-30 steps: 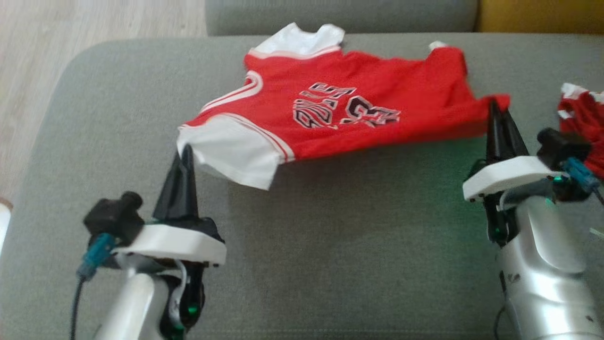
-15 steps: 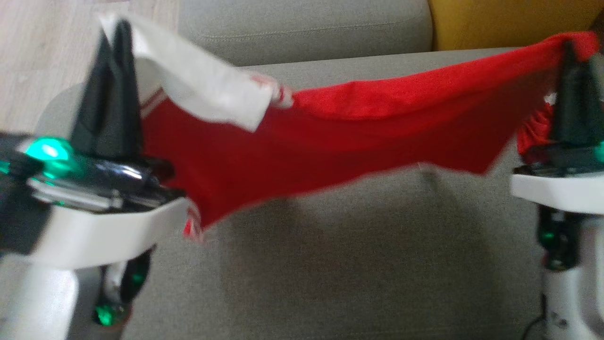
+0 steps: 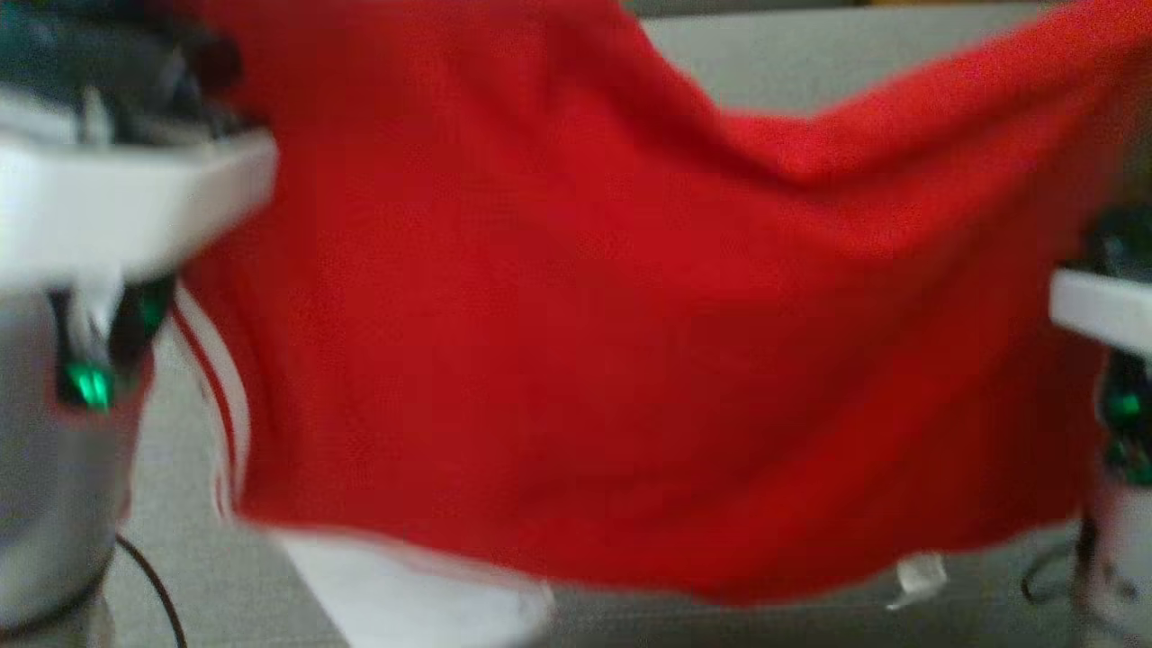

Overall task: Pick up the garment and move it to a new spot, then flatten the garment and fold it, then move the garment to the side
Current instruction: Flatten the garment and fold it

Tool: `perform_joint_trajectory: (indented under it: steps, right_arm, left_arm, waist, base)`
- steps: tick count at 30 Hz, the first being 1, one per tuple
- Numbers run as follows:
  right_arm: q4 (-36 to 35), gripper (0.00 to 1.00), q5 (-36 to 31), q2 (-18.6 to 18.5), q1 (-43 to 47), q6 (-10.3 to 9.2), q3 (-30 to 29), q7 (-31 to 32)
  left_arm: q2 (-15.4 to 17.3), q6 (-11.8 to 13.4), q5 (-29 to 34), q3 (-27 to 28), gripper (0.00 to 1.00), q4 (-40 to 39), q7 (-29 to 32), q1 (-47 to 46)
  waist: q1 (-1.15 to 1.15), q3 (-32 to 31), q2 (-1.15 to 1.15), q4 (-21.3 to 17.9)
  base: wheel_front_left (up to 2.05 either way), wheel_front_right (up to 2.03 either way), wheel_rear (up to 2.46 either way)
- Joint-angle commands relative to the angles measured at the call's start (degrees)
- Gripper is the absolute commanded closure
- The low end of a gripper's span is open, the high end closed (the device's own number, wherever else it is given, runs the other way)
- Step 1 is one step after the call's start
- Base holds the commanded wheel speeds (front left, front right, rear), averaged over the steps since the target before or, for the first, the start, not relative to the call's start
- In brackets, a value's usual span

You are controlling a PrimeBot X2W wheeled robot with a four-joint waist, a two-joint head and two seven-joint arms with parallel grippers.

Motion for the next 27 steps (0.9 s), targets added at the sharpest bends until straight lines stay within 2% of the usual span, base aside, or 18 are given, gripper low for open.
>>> perform_joint_trajectory:
  steps: [1, 3, 6, 11, 12, 16, 20, 27]
  right_arm:
    - [1.5, 1.0, 0.9, -0.1, -6.1, 0.37, 2.3, 0.7]
    - [3.7, 1.0, 0.9, -0.4, -8.5, 0.37, 2.6, 0.8]
    - [11.9, 1.0, 0.6, -0.7, -17.3, 0.37, 3.5, 0.1]
    - [29.2, 1.0, -2.6, -0.1, -33.9, 0.37, 2.3, -3.5]
    - [36.2, 1.0, -4.9, 0.3, -40.0, 0.37, 0.8, -5.5]
    - [49.2, 1.0, -10.6, 0.7, -49.2, 0.37, -3.0, -8.8]
    - [60.0, 1.0, -15.8, 1.0, -53.3, 0.37, -7.2, -10.9]
    - [73.0, 1.0, -22.1, 1.2, -51.4, 0.37, -13.2, -15.0]
  left_arm:
    - [2.3, -0.7, -0.2, 2.8, 1.0, 2.9, -0.5, -5.8]
    - [2.1, -1.1, -0.3, 2.9, 1.0, 5.5, -1.0, -8.0]
    - [1.6, -2.4, 0.4, 2.6, 1.0, 13.8, -3.0, -15.2]
    - [0.6, -4.3, 3.9, 0.4, 1.0, 28.5, -6.6, -28.8]
    - [-0.6, -4.3, 5.0, -0.2, 1.0, 34.1, -8.4, -34.1]
    - [-3.8, -3.6, 6.1, -1.4, 1.0, 43.3, -12.5, -41.5]
    - [-7.7, -3.7, 4.1, -1.8, 1.0, 49.5, -15.7, -41.5]
    - [-11.2, -4.5, 0.5, -1.7, 1.0, 52.9, -18.5, -31.2]
  waist:
    - [0.0, 4.5, 0.0, 0.7]
    - [0.0, 5.8, 0.0, 0.9]
    - [0.0, 9.0, 0.0, 1.4]
    - [0.0, 12.4, 0.0, 2.0]
    - [0.0, 13.5, 0.0, 2.5]
    - [0.0, 15.6, 0.0, 4.2]
    - [0.0, 18.2, 0.0, 6.3]
    - [0.0, 21.8, 0.0, 8.4]
  base:
    - [0.0, 0.0, 0.0]
    - [0.0, 0.0, 0.0]
    - [0.0, 0.0, 0.0]
    - [0.0, 0.0, 0.0]
    - [0.0, 0.0, 0.0]
    - [0.0, 0.0, 0.0]
    - [0.0, 0.0, 0.0]
    - [0.0, 0.0, 0.0]
